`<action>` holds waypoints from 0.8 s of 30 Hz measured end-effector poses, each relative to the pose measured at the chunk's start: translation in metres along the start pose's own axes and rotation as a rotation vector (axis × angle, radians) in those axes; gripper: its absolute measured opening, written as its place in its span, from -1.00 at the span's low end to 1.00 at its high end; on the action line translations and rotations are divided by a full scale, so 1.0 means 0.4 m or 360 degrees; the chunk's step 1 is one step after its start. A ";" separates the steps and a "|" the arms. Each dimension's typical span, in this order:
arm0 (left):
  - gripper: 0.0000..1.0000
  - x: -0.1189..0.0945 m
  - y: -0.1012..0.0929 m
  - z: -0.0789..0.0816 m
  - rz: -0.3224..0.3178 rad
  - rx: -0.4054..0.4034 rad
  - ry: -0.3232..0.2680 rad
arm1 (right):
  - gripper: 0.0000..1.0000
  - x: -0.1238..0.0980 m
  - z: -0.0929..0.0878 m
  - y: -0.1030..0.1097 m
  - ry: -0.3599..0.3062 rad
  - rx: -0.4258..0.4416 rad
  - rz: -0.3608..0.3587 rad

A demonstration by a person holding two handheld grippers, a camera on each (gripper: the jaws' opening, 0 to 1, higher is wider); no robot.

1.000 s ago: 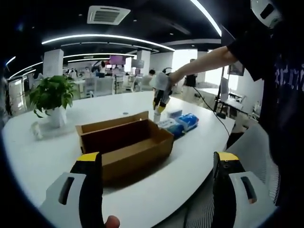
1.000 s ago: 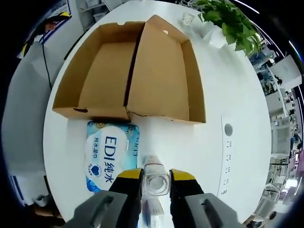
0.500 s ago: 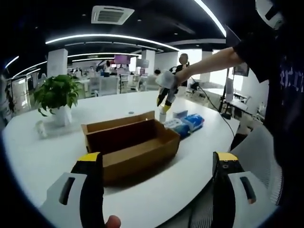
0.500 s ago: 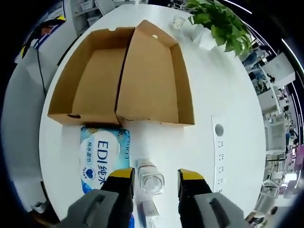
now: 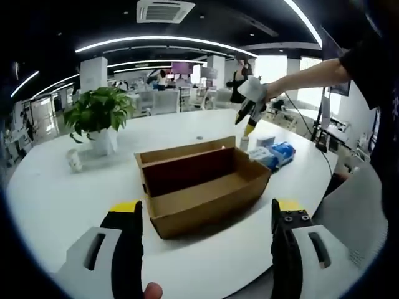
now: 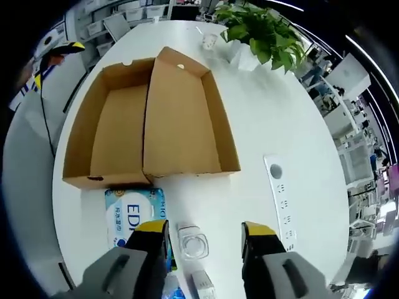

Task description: Operate the shoe box by opening the lid, removing the specified soft item, and placing it in the target area until the item is outside and the box remains undamaged.

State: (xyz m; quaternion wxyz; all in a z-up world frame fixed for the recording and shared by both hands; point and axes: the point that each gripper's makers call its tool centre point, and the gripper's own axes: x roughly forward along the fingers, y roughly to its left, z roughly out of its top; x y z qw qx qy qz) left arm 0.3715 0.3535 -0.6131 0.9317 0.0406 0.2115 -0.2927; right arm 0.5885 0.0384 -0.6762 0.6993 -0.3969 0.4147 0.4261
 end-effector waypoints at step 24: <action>0.04 0.063 0.191 -0.043 0.0333 -0.0292 0.0109 | -0.05 -0.028 0.045 -0.039 -0.0218 0.0462 -0.0094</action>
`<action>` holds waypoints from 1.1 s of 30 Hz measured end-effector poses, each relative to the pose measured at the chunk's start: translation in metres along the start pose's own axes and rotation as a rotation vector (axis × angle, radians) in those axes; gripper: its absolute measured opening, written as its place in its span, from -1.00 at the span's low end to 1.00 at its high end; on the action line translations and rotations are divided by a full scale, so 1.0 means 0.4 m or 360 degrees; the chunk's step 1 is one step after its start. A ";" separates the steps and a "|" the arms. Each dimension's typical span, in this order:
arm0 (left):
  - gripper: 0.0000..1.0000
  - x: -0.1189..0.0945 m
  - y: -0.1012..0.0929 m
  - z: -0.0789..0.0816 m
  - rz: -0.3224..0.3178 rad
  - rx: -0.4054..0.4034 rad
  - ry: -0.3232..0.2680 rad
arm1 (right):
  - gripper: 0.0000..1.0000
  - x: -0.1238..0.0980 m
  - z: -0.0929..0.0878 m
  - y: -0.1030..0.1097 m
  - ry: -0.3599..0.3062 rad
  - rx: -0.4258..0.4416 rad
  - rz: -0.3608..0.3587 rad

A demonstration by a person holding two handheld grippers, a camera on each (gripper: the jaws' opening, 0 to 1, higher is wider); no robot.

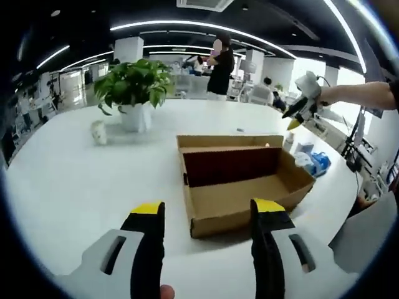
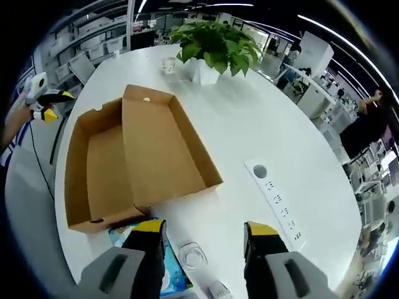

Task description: Operate the shoe box by opening the lid, removing the specified soft item, and placing it in the target area until the item is outside and the box remains undamaged.

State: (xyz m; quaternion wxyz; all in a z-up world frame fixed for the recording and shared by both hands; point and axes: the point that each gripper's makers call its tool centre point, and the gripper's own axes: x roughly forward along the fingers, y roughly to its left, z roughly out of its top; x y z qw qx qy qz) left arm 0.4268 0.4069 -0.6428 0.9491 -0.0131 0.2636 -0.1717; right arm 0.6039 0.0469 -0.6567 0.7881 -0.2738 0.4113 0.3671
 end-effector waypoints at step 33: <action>-0.59 0.098 0.056 -0.066 0.0118 -0.0135 0.0188 | -0.19 0.087 0.078 0.011 -0.0216 0.0746 0.0022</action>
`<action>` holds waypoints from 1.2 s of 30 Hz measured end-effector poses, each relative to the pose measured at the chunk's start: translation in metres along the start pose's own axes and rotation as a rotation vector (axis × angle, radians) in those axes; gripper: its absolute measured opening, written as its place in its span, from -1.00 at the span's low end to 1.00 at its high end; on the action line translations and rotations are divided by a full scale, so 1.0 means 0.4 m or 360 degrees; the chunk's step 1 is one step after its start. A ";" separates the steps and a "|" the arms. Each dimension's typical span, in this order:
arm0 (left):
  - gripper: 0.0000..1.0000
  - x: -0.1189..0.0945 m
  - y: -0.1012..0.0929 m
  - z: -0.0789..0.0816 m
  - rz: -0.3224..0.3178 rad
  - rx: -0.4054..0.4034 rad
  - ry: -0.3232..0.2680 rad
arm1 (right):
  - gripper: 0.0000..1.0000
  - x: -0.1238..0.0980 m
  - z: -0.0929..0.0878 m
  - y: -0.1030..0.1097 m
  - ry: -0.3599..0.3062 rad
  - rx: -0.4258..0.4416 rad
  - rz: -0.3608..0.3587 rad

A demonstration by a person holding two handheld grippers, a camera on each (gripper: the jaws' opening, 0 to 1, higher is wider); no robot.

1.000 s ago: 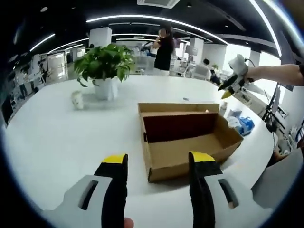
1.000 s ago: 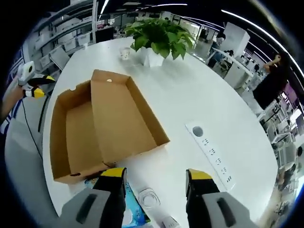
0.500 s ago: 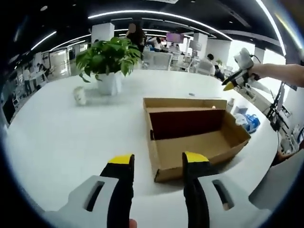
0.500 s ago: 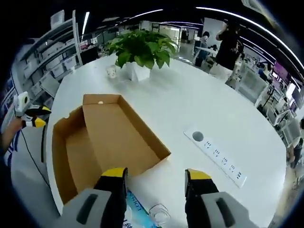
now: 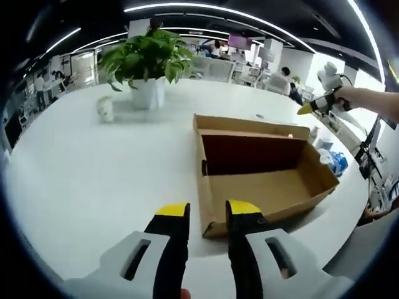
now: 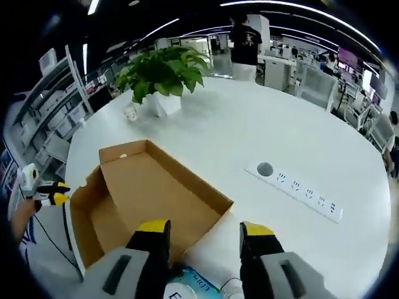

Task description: Operate the shoe box by opening the lid, removing the specified soft item, and placing it in the target area until the item is outside and the box remains undamaged.

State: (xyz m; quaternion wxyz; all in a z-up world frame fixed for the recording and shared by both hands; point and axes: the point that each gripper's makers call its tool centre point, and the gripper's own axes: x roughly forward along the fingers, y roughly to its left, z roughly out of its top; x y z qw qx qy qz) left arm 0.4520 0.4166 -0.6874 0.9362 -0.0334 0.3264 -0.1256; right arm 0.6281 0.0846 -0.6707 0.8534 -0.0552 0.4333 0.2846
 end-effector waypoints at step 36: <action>-0.97 0.045 0.009 -0.037 0.0186 -0.0179 0.0000 | -0.92 0.130 -0.080 -0.017 0.0088 0.0438 -0.0239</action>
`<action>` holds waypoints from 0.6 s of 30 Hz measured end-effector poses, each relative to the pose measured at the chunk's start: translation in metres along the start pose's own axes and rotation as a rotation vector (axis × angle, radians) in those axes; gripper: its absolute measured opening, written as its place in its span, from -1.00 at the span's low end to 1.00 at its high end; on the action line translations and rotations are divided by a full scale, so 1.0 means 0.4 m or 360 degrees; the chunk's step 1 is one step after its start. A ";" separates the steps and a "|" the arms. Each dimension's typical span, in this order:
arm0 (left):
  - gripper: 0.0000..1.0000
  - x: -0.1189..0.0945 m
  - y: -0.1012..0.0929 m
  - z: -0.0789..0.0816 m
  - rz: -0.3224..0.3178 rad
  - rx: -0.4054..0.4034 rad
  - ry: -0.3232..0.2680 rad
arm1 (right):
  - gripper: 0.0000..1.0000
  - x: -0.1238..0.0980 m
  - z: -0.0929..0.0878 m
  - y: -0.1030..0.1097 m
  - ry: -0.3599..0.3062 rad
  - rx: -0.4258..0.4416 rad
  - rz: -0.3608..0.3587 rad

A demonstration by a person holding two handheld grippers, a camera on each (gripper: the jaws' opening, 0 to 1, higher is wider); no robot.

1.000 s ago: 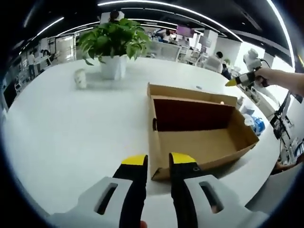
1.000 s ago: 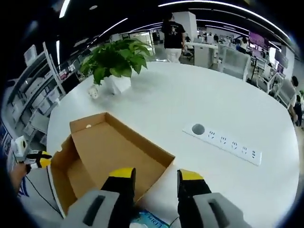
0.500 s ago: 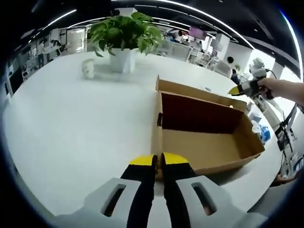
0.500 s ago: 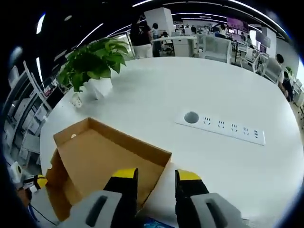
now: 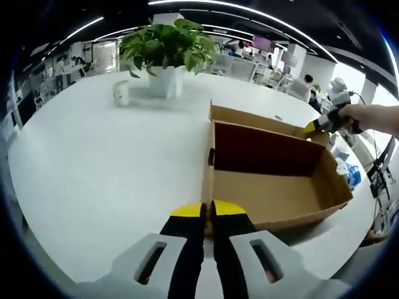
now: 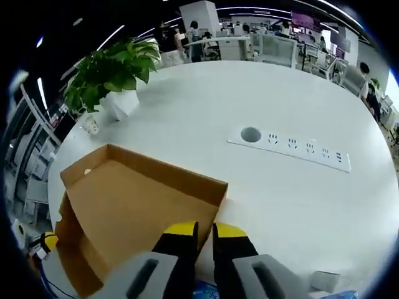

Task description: Operate the shoe box by opening the lid, removing the specified soft item, and placing it in the target area until the item is outside and the box remains undamaged.

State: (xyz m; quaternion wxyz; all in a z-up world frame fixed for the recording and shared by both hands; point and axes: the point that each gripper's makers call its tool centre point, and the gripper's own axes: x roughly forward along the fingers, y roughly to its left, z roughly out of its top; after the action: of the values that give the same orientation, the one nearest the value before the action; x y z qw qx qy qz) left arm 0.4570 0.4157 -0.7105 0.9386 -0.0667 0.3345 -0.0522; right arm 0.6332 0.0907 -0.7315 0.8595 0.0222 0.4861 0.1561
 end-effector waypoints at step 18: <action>-0.98 -0.007 -0.006 -0.002 0.0010 -0.0007 -0.0008 | -1.00 -0.043 0.045 0.009 -0.0154 -0.0022 0.0013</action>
State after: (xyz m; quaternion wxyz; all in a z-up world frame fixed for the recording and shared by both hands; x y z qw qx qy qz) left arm 0.4541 0.4138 -0.7089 0.9395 -0.0678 0.3324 -0.0483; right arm 0.6393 0.0913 -0.7072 0.8815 0.0258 0.4429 0.1616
